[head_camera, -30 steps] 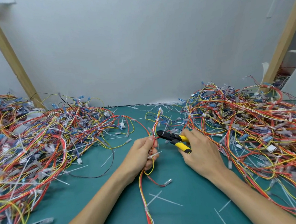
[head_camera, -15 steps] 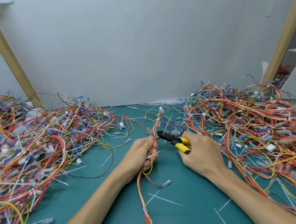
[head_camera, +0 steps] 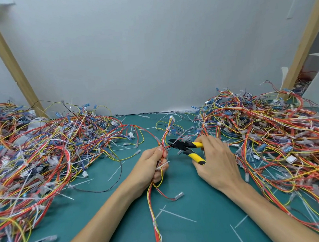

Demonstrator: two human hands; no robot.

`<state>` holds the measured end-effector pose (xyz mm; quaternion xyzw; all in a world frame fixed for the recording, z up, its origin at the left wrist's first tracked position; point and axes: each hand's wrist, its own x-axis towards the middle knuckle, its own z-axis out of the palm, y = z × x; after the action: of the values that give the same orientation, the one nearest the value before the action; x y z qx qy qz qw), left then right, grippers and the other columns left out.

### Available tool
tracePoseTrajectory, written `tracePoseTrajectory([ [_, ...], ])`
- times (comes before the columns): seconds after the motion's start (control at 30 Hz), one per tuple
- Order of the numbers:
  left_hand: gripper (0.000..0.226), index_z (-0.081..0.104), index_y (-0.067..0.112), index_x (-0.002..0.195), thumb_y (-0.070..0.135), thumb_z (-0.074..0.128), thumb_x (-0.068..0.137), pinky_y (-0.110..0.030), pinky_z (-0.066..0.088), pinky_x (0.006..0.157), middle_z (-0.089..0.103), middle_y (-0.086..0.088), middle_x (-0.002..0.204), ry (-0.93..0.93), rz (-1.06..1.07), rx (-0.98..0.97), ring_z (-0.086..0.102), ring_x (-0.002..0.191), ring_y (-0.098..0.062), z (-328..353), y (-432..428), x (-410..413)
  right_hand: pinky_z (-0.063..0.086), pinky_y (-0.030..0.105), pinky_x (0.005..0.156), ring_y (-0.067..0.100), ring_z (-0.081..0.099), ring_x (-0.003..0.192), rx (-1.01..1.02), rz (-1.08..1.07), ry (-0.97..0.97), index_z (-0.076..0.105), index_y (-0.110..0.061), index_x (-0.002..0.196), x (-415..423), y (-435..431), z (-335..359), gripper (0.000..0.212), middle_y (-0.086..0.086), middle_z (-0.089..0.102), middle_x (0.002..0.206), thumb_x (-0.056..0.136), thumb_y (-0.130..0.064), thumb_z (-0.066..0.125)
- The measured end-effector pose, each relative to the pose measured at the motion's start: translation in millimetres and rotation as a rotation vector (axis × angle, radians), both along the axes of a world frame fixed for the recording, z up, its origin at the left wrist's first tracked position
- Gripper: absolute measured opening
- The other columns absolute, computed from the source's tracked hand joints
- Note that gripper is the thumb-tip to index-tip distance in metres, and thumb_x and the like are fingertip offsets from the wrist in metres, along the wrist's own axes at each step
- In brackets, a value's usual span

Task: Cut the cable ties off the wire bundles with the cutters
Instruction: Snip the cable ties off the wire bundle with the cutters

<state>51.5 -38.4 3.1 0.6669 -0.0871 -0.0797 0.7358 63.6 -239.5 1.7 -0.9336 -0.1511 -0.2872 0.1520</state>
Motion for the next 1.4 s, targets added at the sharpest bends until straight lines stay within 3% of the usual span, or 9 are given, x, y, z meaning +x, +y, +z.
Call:
tracePoseTrajectory([
  [0.4,0.033,0.044,0.014,0.078,0.028,0.032,0.106,-0.013,0.017,0.032,0.038,0.001,0.05,0.008,-0.002,-0.024,0.023,0.031,-0.005,-0.3,0.9,0.4,0.04,0.033,0.068,0.026,0.056,0.08,-0.012,-0.016,-0.018,0.056,-0.02,0.095,-1.2,0.2,0.1,0.037,-0.004,0.057,0.083,0.067,-0.029,0.078],
  [0.57,0.033,0.044,0.014,0.078,0.027,0.031,0.106,-0.014,0.017,0.031,0.038,0.001,0.049,0.005,-0.008,-0.019,0.023,0.031,-0.005,-0.4,0.8,0.5,0.031,0.029,0.063,0.027,0.056,0.075,0.002,-0.018,-0.027,0.055,-0.021,0.089,-1.6,-0.5,0.5,0.033,-0.004,0.058,0.079,0.067,-0.029,0.078],
  [0.9,0.033,0.044,0.014,0.078,0.026,0.031,0.106,-0.015,0.015,0.033,0.038,0.001,0.049,0.004,-0.007,-0.008,0.023,0.032,-0.006,0.0,1.1,-0.5,0.031,0.029,0.054,0.025,0.057,0.069,0.015,-0.024,0.09,0.048,-0.028,0.082,-2.1,-1.6,1.3,0.021,-0.008,0.058,0.07,0.075,-0.038,0.065],
  [1.27,0.033,0.044,0.013,0.078,0.026,0.031,0.106,-0.014,0.017,0.033,0.039,0.001,0.05,-0.005,-0.017,0.001,0.023,0.032,-0.006,0.5,2.0,-0.8,0.024,0.029,0.049,0.026,0.047,0.058,0.037,-0.049,0.131,0.037,-0.027,0.063,-0.2,-3.5,1.4,0.033,-0.005,0.045,0.051,0.071,-0.042,0.065],
  [1.4,0.034,0.044,0.013,0.077,0.026,0.031,0.106,-0.014,0.017,0.032,0.039,0.001,0.05,-0.008,-0.017,-0.004,0.023,0.032,-0.006,0.5,1.9,-1.4,0.023,0.027,0.047,0.026,0.047,0.057,0.054,-0.033,0.13,0.039,-0.027,0.062,-0.4,-3.5,1.4,0.027,-0.004,0.045,0.05,0.068,-0.047,0.057],
])
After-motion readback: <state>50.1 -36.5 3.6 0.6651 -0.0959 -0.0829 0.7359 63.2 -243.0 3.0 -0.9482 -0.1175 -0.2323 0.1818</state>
